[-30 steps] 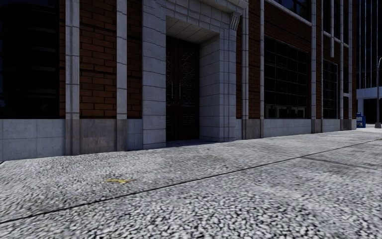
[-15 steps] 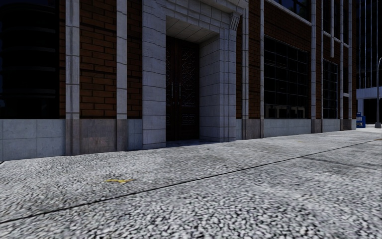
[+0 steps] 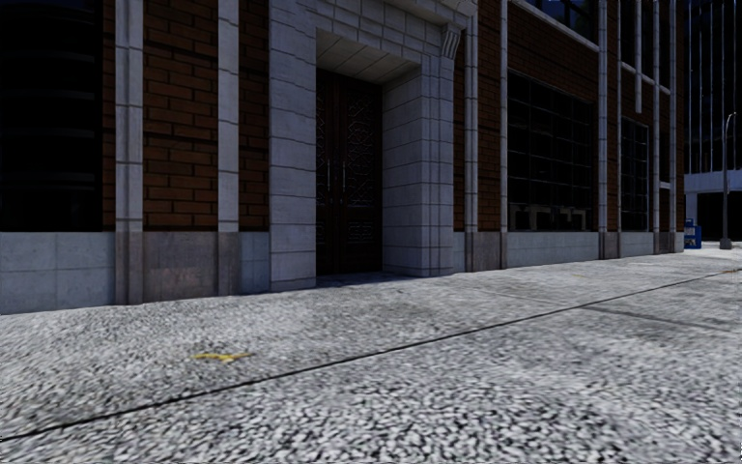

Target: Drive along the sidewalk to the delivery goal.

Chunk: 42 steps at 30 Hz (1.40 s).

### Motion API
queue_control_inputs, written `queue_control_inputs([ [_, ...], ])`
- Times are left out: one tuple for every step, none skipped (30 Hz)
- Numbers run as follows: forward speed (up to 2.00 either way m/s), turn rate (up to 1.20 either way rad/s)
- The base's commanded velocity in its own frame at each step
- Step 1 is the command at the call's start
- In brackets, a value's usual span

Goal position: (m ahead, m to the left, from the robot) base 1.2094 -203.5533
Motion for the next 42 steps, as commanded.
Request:
queue_control_inputs([
  [2.00,-0.67],
  [2.00,-0.67],
  [2.00,-0.67],
  [2.00,-0.68],
  [2.00,-0.68],
  [2.00,-0.68],
  [2.00,-0.68],
  [2.00,-0.68],
  [2.00,-0.68],
  [2.00,-0.68],
  [2.00,-0.68],
  [2.00,-0.68],
  [2.00,-0.68],
  [2.00,-0.68],
  [2.00,-0.68],
  [2.00,-0.68],
  [2.00,-0.68],
  [2.00,-0.68],
  [2.00,-0.68],
  [2.00,-0.68],
  [2.00,-0.68],
  [2.00,-0.68],
  [2.00,-0.68],
  [2.00,-0.68],
  [2.00,-0.68],
  [2.00,-0.68],
  [2.00,-0.68],
  [2.00,-0.68],
  [2.00,-0.68],
  [2.00,-0.68],
  [2.00,-0.68],
  [2.00,-0.68],
  [2.00,-0.68],
  [2.00,-0.68],
  [2.00,-0.68],
  [2.00,-0.68],
  [2.00,-0.68],
  [2.00,-0.68],
  [2.00,-0.68],
  [2.00,-0.68],
  [2.00,-0.68],
  [2.00,-0.68],
])
